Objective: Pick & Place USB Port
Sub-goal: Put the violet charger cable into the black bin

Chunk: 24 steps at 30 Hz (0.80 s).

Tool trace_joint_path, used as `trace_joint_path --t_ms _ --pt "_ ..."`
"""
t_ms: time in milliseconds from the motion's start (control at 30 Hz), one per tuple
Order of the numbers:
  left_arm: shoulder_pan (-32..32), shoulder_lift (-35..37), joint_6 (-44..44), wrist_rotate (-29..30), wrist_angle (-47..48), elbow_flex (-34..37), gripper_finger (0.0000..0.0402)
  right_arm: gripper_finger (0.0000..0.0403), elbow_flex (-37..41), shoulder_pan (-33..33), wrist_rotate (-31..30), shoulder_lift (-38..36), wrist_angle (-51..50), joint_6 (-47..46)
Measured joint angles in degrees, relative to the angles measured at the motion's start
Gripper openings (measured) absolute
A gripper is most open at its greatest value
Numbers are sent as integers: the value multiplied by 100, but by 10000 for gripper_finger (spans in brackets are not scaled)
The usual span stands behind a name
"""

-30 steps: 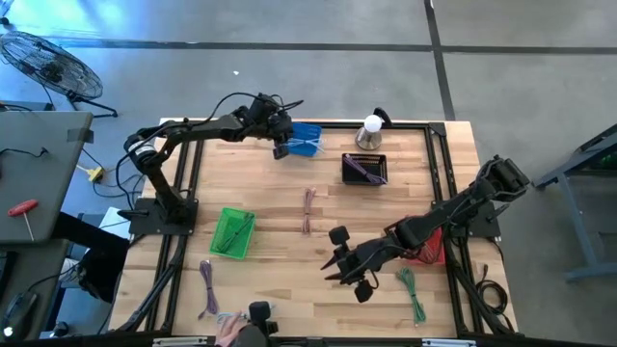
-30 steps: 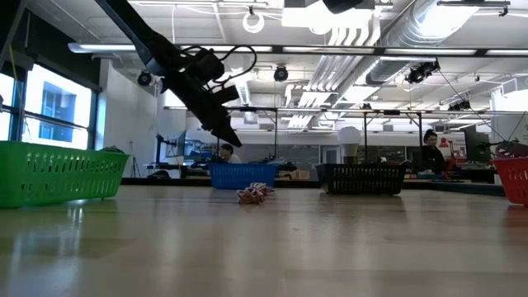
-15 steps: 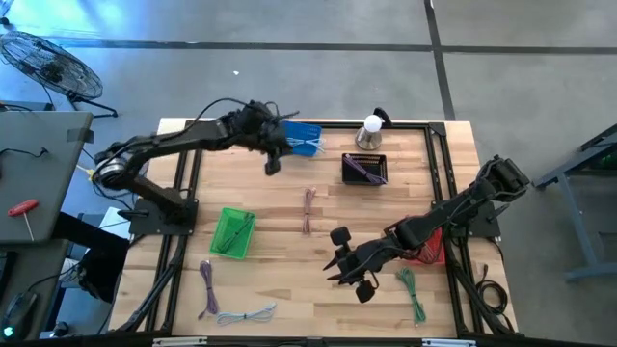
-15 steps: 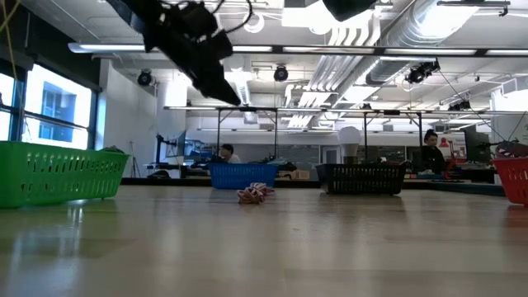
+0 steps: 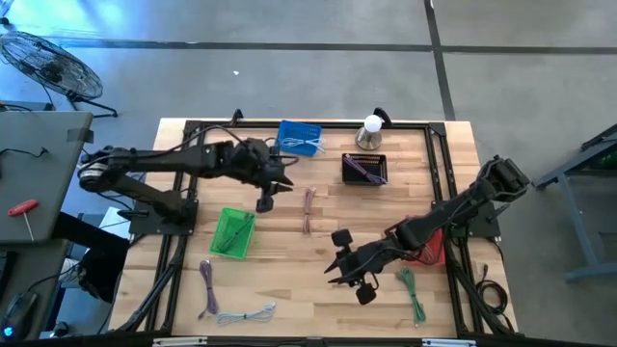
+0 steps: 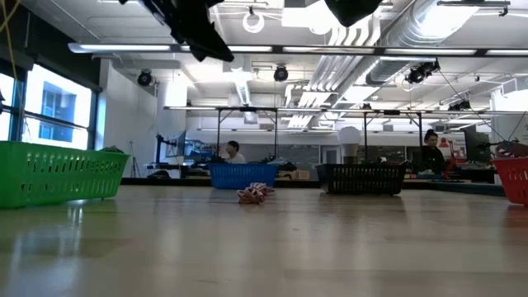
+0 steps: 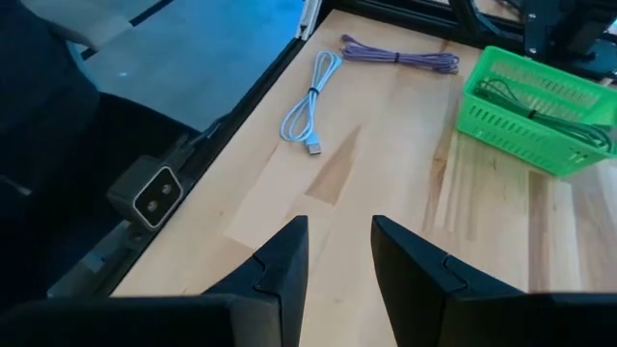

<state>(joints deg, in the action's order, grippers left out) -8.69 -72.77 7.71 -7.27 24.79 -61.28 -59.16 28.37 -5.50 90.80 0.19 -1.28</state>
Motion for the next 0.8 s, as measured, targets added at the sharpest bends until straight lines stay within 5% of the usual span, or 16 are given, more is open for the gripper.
trace_joint_path --t_ms 433,600,800 --pt "938 -50 -1727 64 1282 2 223 108 0 170 -2 0 -25 565" --pt "1828 -50 -3246 -247 1967 0 238 108 2 170 -7 0 -195 713" --pt "3167 -50 -5517 283 2482 2 239 108 2 170 -7 0 -242 829"
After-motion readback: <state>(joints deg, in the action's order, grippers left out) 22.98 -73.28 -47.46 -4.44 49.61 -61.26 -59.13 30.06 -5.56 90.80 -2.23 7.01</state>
